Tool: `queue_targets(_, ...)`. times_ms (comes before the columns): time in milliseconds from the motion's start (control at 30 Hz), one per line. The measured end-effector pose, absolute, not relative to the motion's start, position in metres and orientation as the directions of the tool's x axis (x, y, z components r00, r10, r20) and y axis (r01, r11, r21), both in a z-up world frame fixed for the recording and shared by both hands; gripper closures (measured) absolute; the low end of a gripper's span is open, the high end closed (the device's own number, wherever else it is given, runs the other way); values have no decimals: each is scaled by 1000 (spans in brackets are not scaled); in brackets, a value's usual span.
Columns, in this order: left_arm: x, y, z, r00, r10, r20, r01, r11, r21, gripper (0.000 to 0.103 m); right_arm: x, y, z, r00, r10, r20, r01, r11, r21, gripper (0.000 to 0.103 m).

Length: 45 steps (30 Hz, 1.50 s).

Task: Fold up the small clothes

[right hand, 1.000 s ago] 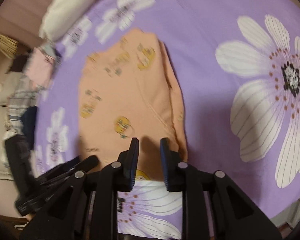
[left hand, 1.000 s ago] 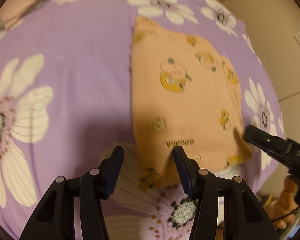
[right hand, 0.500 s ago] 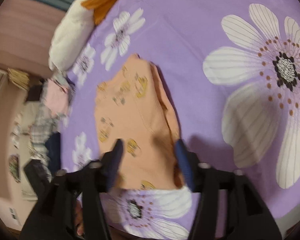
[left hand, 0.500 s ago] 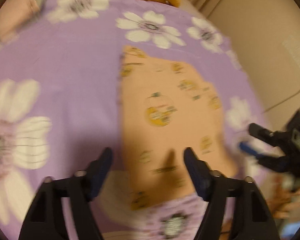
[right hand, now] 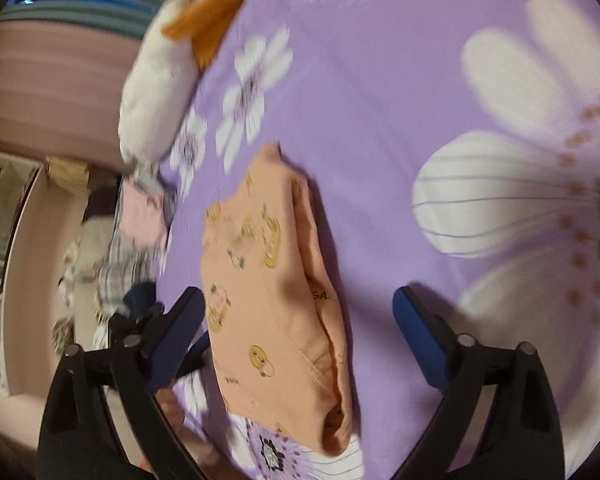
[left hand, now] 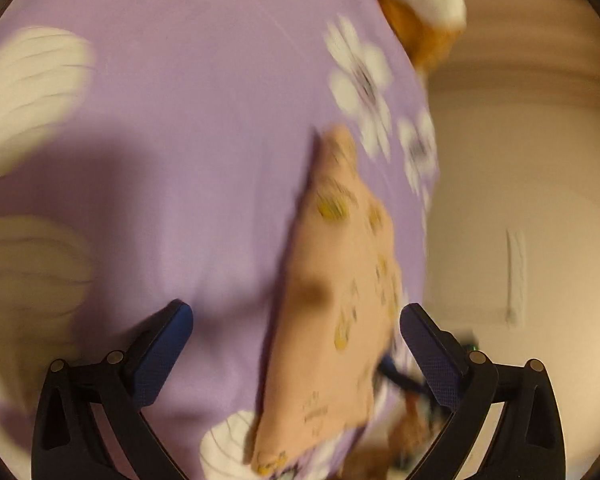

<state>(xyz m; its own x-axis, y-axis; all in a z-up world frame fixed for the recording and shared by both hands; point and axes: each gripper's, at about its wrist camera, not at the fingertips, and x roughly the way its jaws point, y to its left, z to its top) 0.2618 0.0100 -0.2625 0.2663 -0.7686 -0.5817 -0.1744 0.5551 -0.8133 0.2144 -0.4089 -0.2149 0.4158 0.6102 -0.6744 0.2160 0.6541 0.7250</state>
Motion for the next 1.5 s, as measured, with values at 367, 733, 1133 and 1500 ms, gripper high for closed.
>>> queue_targets(367, 255, -78, -258, 18, -831, -556, 113, 554, -825, 2, 249, -376, -234, 385, 675, -630, 71, 659, 749, 24)
queue_targets(733, 263, -90, -273, 68, -929, -363, 23, 365, -931, 4, 253, -374, -242, 373, 786, -493, 14, 526, 850, 30)
queue_targets(1133, 266, -90, -277, 116, -898, -425, -35, 424, -905, 16, 263, -348, -247, 235, 824, -516, -42, 539, 841, 28)
queue_targets(1500, 257, -99, -284, 292, -733, -614, -59, 627, -777, 72, 268, -344, -264, 306, 770, -559, 11, 585, 811, 81)
